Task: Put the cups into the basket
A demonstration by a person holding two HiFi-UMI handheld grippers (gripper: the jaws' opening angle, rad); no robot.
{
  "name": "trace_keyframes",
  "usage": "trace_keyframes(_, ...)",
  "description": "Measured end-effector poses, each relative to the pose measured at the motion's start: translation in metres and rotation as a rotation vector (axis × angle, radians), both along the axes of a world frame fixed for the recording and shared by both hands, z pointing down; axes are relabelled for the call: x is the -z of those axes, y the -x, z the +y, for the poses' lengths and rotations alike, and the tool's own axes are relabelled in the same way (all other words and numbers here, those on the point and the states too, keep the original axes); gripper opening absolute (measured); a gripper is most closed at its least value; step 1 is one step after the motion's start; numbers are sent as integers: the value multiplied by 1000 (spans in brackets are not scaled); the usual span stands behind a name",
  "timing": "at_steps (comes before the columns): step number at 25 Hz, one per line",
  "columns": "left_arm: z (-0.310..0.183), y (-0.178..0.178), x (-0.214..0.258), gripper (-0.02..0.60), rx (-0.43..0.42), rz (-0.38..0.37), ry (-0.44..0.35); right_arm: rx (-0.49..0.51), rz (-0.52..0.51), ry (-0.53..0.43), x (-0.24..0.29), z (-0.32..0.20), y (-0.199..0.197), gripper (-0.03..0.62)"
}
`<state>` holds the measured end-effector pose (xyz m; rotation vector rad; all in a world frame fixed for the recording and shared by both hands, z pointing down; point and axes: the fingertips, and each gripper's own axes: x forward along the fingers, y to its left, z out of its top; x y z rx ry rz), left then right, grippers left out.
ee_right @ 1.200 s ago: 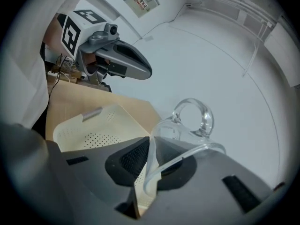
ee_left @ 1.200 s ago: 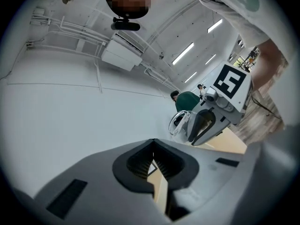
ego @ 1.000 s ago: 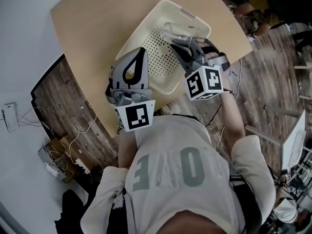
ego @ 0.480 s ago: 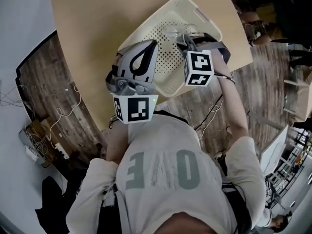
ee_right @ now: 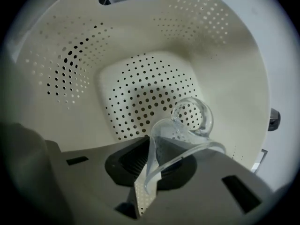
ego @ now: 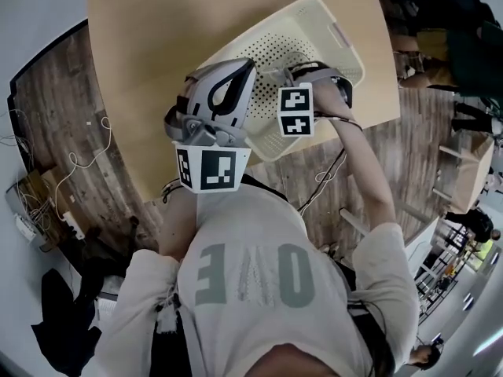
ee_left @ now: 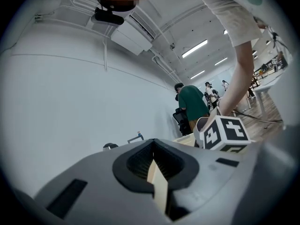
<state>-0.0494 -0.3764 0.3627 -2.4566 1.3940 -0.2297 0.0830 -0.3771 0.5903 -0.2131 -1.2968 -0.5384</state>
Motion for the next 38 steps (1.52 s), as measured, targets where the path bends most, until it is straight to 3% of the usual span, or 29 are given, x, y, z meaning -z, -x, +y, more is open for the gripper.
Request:
trace_keyframes(6, -2, 10, -3, 8, 24, 8, 4, -16, 33, -3, -10, 5, 2, 32)
trace_keyframes(12, -2, 14, -3, 8, 38, 16, 13, -172, -34, 0, -7, 2, 10, 40)
trace_keyframes(15, -2, 15, -1, 8, 43, 20, 6, -182, -95, -23, -4, 1, 17, 92)
trace_keyframes(17, -2, 16, 1, 8, 46, 22, 0, -201, -114, -14, -4, 4, 18, 167)
trace_keyframes(25, 7, 13, 13, 8, 29, 12, -30, -260, -213, -23, 13, 5, 22, 227)
trace_keyframes(33, 25, 4, 32, 8, 8, 2, -81, -261, -284, -150, 57, 7, 18, 235)
trace_keyframes(38, 37, -8, 54, 8, -14, -3, -129, -220, -398, -244, 114, 14, 27, 235)
